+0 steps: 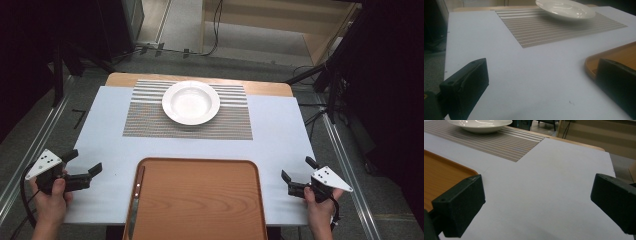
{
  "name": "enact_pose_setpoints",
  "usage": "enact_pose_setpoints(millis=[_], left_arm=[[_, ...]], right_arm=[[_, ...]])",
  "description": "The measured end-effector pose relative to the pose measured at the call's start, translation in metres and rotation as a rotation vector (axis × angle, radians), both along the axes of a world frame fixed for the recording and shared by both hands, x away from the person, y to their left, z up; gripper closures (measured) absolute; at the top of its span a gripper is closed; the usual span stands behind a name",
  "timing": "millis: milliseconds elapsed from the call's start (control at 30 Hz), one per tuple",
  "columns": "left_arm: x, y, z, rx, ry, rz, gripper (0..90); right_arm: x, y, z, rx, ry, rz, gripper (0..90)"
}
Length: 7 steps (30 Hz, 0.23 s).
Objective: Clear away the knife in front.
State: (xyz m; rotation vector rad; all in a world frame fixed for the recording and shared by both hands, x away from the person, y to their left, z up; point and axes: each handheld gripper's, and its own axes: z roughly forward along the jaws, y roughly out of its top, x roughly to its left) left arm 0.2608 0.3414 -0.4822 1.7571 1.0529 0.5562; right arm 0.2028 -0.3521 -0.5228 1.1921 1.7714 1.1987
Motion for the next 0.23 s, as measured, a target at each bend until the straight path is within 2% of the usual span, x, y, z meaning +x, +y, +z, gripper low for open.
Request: enact_pose_setpoints(millis=[233], left_arm=[[0.0010,-0.0001,-0.0012,0.001,0.013,0.025,0.0]], right_arm=[[-0.0001,0.0001,0.0003,-0.001,0.003,-0.003,0.0]])
